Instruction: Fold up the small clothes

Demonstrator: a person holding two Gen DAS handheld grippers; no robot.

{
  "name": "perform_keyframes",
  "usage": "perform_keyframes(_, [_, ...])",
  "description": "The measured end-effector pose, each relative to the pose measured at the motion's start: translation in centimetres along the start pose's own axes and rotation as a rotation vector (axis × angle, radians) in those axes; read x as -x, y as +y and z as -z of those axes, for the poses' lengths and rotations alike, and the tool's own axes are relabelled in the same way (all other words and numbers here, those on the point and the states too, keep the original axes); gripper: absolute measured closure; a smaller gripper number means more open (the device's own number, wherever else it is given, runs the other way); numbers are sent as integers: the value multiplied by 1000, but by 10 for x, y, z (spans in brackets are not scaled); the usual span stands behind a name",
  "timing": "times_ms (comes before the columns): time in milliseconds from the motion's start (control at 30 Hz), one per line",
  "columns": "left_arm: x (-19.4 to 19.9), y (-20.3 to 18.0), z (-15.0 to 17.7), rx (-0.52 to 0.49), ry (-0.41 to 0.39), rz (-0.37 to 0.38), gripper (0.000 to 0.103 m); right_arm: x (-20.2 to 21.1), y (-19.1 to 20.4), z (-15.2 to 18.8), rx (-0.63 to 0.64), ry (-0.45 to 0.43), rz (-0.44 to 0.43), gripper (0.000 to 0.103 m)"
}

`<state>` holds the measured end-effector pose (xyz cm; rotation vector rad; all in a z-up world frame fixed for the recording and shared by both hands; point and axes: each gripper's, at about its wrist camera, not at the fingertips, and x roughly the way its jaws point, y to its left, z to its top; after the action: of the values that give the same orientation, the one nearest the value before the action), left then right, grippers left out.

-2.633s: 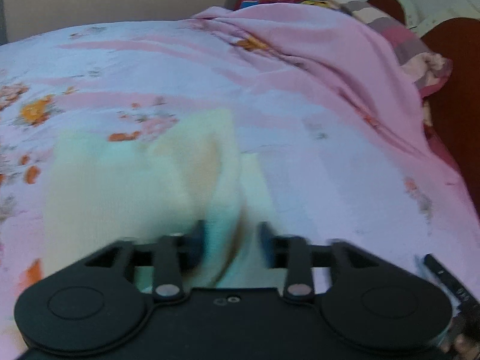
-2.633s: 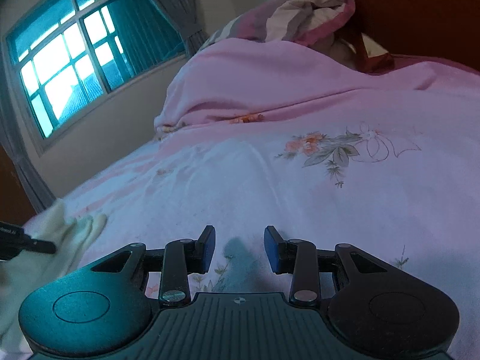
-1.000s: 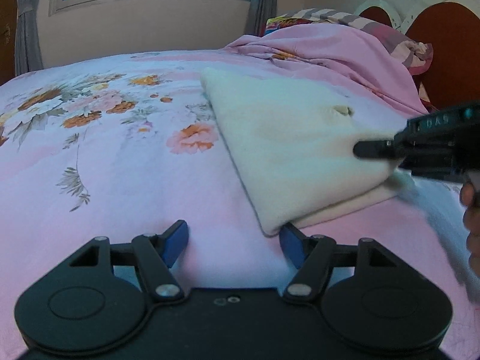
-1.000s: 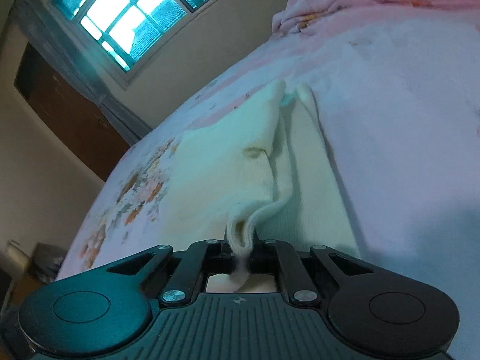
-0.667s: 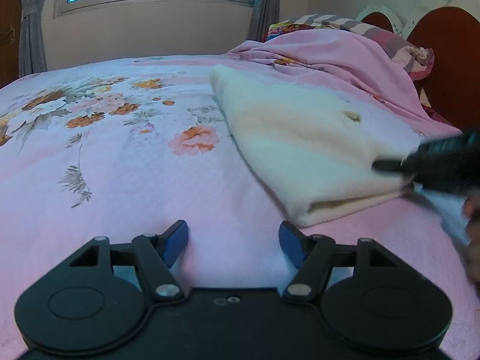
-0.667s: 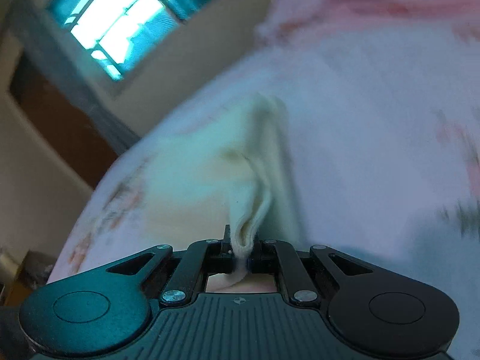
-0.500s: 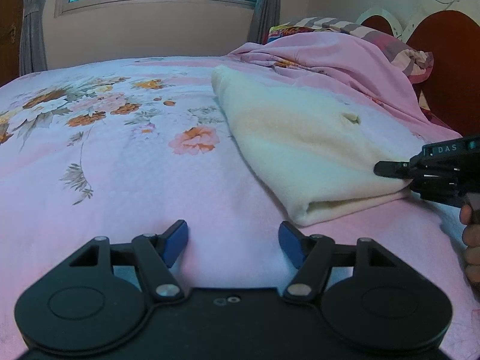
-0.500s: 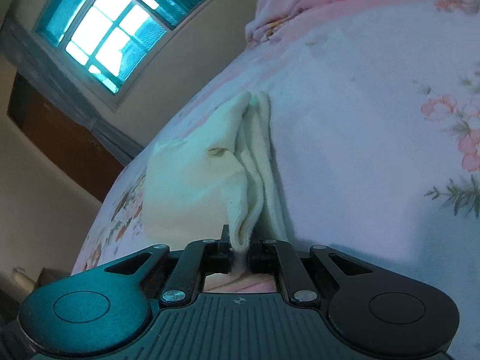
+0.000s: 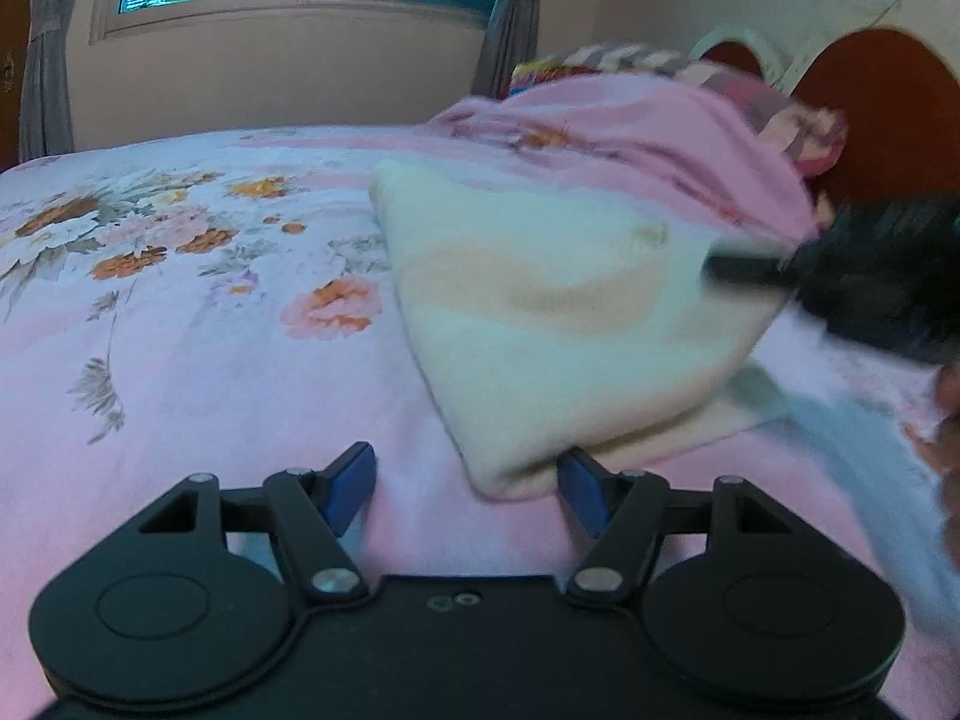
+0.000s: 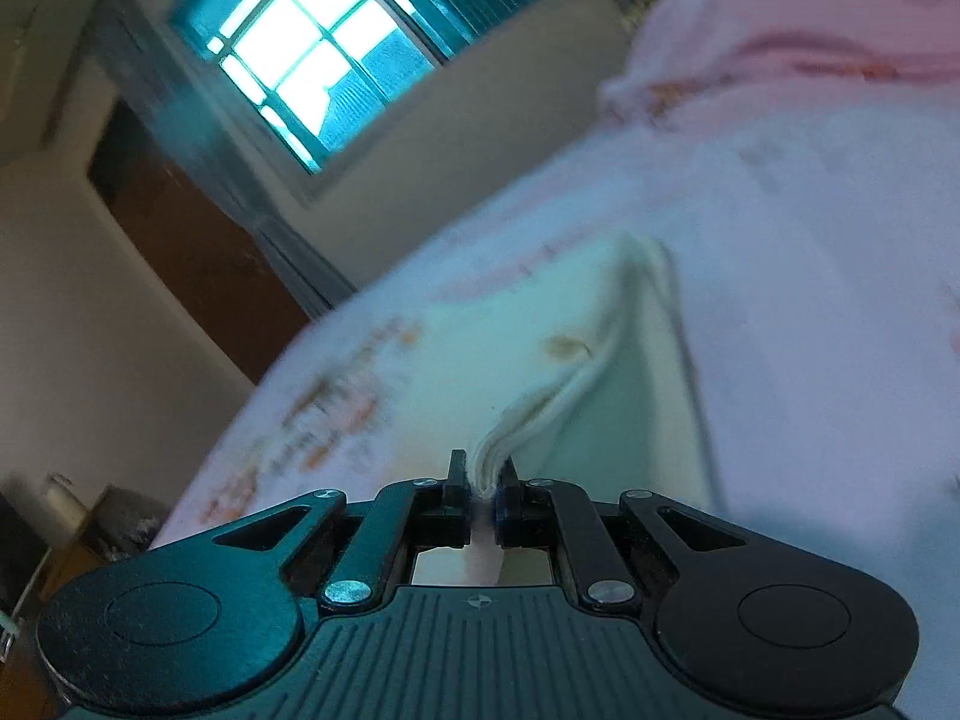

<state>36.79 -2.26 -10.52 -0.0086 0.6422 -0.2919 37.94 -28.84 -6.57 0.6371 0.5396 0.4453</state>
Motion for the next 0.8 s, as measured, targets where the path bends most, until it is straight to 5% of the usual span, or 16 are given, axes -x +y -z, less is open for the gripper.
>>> perform_keyframes(100, [-2,4,-2,23,-9,-14,36,16,2,-13,-52,-81,-72,96])
perform_keyframes(200, [4,16,6,81,-34,-19,35,19,-12,-15,-59,-79,-31,97])
perform_keyframes(300, [9,18,11,90,-43,-41,35,-11,-53,8,-134,114,123,97])
perform_keyframes(333, [10,19,11,99,-47,-47,35,-15,-61,17,-152,130,113,97])
perform_keyframes(533, [18,30,15,159,-54,-26,35,-1,-51,18,-125,52,95,97])
perform_keyframes(800, [37,33,20,80,-36,-38,37,11,-56,14,-71,34,170,96])
